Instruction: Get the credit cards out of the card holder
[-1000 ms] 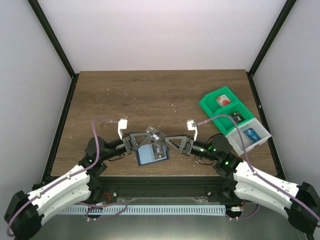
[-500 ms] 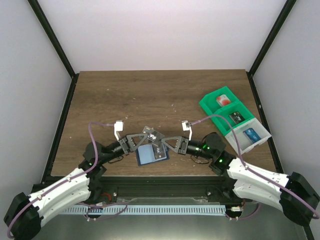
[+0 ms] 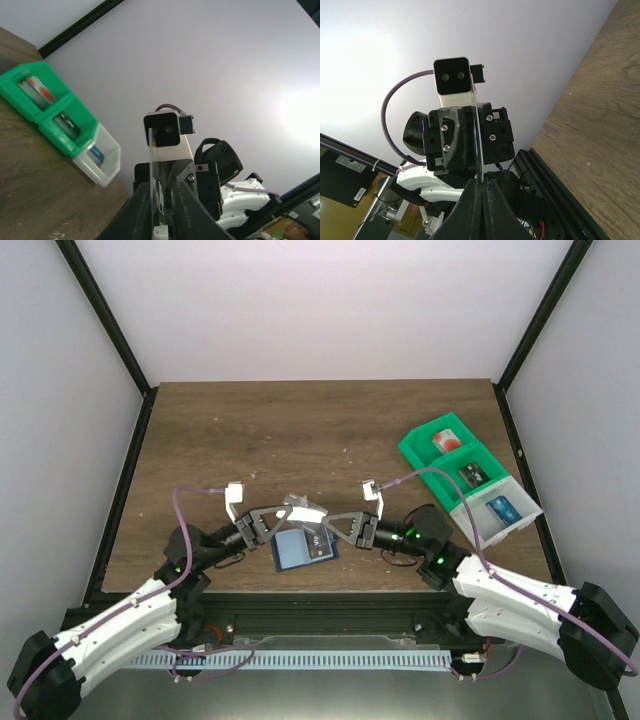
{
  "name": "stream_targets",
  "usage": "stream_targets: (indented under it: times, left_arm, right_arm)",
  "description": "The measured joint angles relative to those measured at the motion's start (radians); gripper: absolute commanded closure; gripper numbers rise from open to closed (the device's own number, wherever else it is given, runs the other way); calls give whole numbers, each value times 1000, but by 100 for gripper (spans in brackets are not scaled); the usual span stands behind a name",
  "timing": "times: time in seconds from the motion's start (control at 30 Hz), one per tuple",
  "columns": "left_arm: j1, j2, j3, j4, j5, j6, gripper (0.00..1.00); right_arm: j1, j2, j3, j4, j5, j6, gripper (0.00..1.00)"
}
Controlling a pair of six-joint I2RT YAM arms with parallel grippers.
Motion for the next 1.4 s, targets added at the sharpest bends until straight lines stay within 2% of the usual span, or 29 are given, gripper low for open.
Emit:
stream_targets:
  times: [0.1, 0.13, 0.27, 0.3, 0.4, 0.53, 0.57, 0.6, 0.63, 0.67, 0.7, 0.73, 0.83, 0.87, 0.97, 1.03, 1.13, 1.23, 1.4]
  left_arm:
    - [5, -8, 0, -8, -8, -1, 74]
    - [6, -11, 0, -13, -9, -5, 75]
    - [13, -20, 0, -32, -10, -4, 100]
    - [14, -22, 0, -31, -7, -4, 100]
    - [17, -28, -10, -13, 0, -6, 100]
    - [19, -29, -23, 6, 14, -16, 100]
    - [19, -27, -24, 10, 18, -21, 100]
    - [19, -26, -25, 16, 21, -26, 100]
    - [19, -23, -26, 23, 23, -30, 100]
    - [19, -20, -26, 28, 25, -33, 100]
    - [19, -17, -26, 31, 28, -34, 94]
    - [19, -15, -26, 32, 29, -35, 83]
    - [23, -8, -26, 18, 26, -35, 43]
    - [24, -8, -26, 1, 23, -34, 36]
    - [27, -17, -17, -95, 8, -5, 22]
    - [29, -26, -2, -166, -5, 31, 3]
    - [33, -44, 40, -290, -35, 108, 0]
    - [34, -53, 105, -429, -76, 196, 0]
    - [37, -39, 214, -630, -137, 356, 0]
  right_arm:
    - [0, 0, 0, -2, 2, 0, 100]
    - [0, 0, 0, -5, 3, 0, 100]
    - [0, 0, 1, -14, 7, 0, 100]
    - [0, 0, 1, -14, 7, 0, 99]
    - [0, 1, 2, -13, 3, 3, 87]
    - [0, 14, 13, -9, 0, 19, 81]
    - [0, 18, 14, -4, -2, 21, 81]
    - [0, 22, 14, -1, -3, 23, 86]
    - [0, 26, 14, 2, -7, 25, 96]
    - [0, 33, 14, 6, -12, 24, 99]
    - [0, 39, 14, 12, -17, 24, 99]
    - [0, 47, 15, 18, -22, 31, 99]
    - [0, 51, 15, 31, -26, 41, 99]
    - [0, 50, 15, 28, -23, 40, 99]
    - [-8, 39, 21, -22, -18, 11, 100]
    - [-39, 38, 54, -108, -30, -29, 99]
    - [-151, 35, 116, -225, -65, -92, 100]
    - [-320, 28, 177, -365, -108, -171, 99]
    - [-555, 57, 354, -696, -137, -327, 99]
